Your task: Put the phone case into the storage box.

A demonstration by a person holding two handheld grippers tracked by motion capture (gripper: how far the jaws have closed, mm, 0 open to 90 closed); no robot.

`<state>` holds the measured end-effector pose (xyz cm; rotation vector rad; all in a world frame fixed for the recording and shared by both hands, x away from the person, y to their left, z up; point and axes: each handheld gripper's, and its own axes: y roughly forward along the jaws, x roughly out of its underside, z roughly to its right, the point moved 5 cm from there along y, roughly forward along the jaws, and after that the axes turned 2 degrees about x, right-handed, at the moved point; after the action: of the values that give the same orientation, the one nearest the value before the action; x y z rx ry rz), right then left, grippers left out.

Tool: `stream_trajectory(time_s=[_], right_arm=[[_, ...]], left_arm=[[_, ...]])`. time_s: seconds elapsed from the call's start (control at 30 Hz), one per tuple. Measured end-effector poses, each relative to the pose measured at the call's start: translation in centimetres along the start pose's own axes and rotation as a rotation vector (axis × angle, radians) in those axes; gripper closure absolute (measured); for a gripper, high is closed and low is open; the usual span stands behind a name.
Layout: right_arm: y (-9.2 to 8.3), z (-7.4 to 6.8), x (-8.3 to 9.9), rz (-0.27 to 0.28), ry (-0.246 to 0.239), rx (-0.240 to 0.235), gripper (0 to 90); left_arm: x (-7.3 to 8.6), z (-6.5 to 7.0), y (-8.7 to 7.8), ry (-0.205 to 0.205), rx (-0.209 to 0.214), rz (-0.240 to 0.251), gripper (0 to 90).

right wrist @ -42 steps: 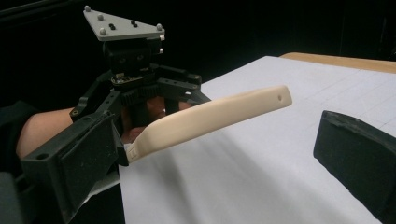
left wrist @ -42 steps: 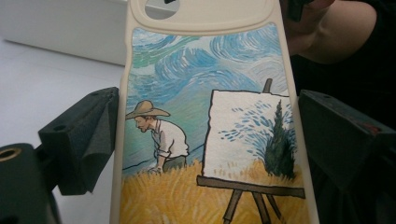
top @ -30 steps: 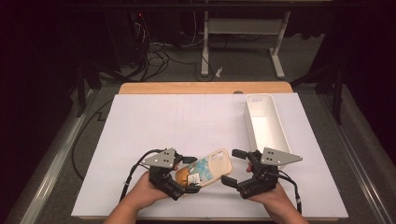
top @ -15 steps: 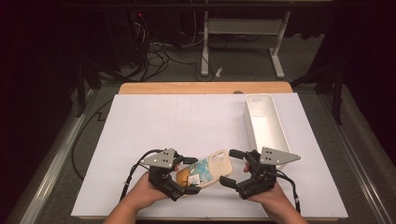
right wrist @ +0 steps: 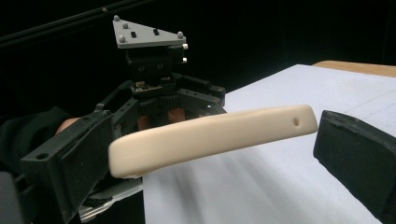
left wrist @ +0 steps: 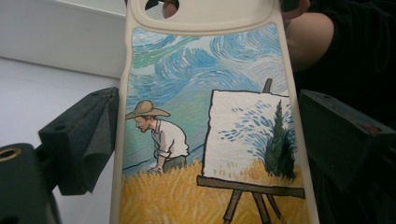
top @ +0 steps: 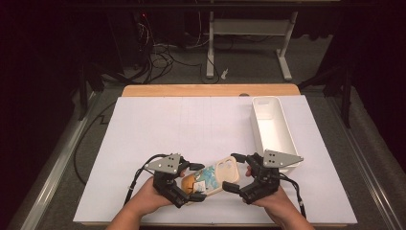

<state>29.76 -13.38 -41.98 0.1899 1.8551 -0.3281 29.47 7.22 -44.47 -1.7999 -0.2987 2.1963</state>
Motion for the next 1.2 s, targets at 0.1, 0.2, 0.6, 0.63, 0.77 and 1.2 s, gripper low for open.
stream_trajectory(time_s=[0.1, 0.2, 0.6, 0.63, 0.77, 1.2], right_arm=[[0.07, -0.09, -0.02, 0.003, 0.004, -0.013, 0.1], [0.18, -0.22, -0.10, 0.008, 0.001, -0.027, 0.3], [-0.09, -0.35, -0.28, 0.025, 0.009, -0.052, 2.0], [-0.09, -0.35, -0.28, 0.025, 0.009, -0.052, 2.0], [-0.21, -0.33, -0.37, 0.036, 0.007, -0.054, 5.9], [-0.38, -0.23, -0.42, 0.040, 0.010, -0.048, 10.8]], left_arm=[[-0.04, 0.08, 0.01, 0.003, 0.005, 0.002, 10.7], [-0.03, 0.06, 0.02, -0.001, 0.014, 0.006, 10.7], [-0.02, 0.06, -0.10, 0.000, 0.016, 0.009, 10.7], [-0.02, 0.06, -0.10, 0.000, 0.017, 0.009, 10.7], [0.06, 0.05, -0.04, 0.001, 0.017, 0.004, 10.7], [0.13, 0.04, 0.10, 0.007, 0.012, -0.001, 10.7]])
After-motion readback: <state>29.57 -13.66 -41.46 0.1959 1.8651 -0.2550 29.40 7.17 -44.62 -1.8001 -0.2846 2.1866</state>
